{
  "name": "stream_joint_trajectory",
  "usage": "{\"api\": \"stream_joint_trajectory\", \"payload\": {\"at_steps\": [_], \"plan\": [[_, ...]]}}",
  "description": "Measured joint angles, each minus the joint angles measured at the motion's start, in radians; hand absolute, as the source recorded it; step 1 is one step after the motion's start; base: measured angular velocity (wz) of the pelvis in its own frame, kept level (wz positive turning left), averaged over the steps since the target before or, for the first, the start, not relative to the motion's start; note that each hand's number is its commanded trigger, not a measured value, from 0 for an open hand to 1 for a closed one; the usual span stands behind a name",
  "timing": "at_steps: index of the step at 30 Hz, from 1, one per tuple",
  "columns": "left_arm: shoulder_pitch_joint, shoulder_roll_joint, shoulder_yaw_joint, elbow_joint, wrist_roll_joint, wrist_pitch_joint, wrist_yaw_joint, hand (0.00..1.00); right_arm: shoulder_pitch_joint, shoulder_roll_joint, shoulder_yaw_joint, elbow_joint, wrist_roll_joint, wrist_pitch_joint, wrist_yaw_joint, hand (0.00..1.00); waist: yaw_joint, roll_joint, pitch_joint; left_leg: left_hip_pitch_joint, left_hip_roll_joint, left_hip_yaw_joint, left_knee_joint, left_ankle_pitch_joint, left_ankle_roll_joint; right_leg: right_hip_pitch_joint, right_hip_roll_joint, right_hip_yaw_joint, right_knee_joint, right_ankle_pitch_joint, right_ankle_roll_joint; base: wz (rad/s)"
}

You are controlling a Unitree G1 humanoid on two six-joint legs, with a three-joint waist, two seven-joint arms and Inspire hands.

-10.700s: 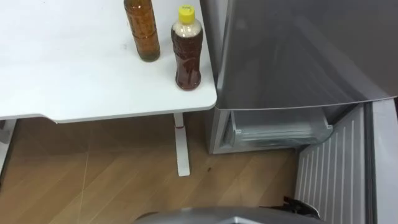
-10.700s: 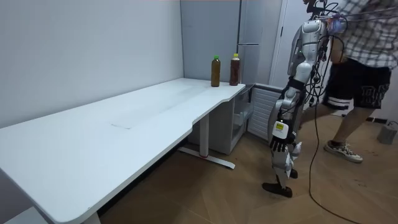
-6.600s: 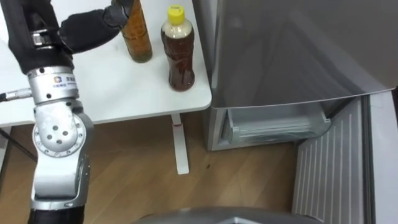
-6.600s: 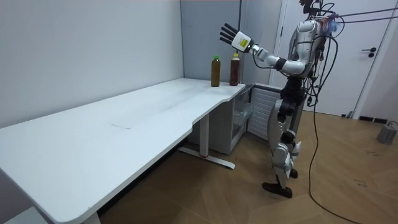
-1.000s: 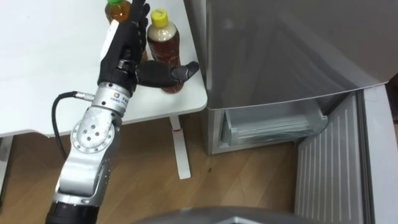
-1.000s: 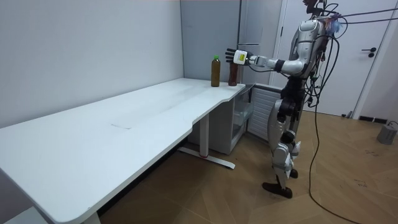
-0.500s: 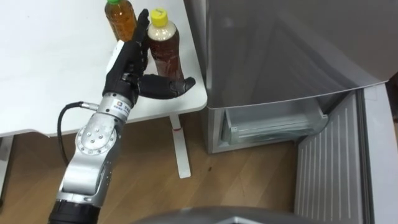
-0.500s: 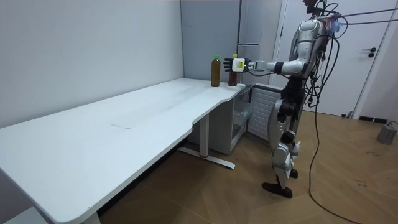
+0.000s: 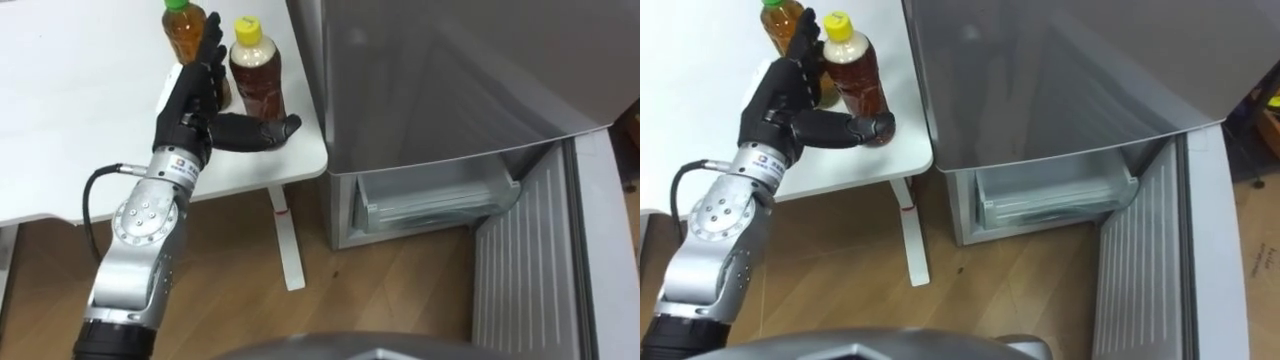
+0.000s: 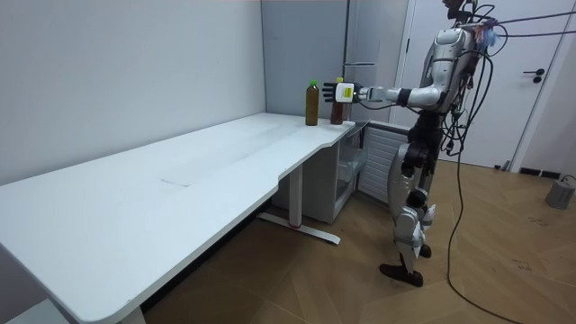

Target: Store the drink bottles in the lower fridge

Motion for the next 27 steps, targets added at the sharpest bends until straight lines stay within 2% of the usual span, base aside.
{"api": "stream_joint_trajectory", "payload": {"at_steps": [4,9,20,25,27], "plan": [[-0.018,-0.002,0.024,0.000,-0.001,0.006,0.002,0.00,0.002,0.000,-0.008,-0.016,-0.003,0.013,0.000,0.00,-0.001,-0.001,0.0001,0.000,0.000,0.003,0.001,0.000,-0.001,-0.002,0.000,0.003,-0.003,0.000,0.000,-0.01],[-0.065,-0.002,0.061,0.000,-0.065,0.006,0.046,0.00,0.002,0.000,-0.008,-0.025,-0.004,0.014,0.007,0.00,-0.006,-0.002,0.0009,0.003,-0.001,0.002,0.002,0.001,-0.001,-0.001,0.000,0.004,-0.010,0.000,0.000,0.00],[-0.077,-0.002,0.072,0.004,-0.117,0.006,0.081,0.00,0.023,0.001,-0.008,-0.053,-0.034,0.014,0.056,0.00,-0.019,0.015,0.0092,0.001,0.000,0.012,-0.002,0.001,-0.001,-0.009,0.002,0.025,-0.013,0.000,0.000,-0.03],[-0.128,-0.002,0.074,0.074,-0.118,0.006,0.083,0.00,0.031,0.003,-0.018,-0.069,-0.056,0.015,0.077,0.00,-0.027,0.013,0.0100,0.000,0.001,0.020,-0.009,0.000,-0.001,-0.017,0.003,0.029,-0.005,0.000,0.000,-0.04],[-0.149,-0.002,0.074,0.105,-0.118,0.006,0.076,0.00,0.042,0.004,-0.020,-0.085,-0.070,0.027,0.085,0.00,-0.031,0.011,0.0093,0.000,0.001,0.021,-0.010,0.000,-0.001,-0.019,0.003,0.032,-0.004,0.000,0.000,-0.05]]}}
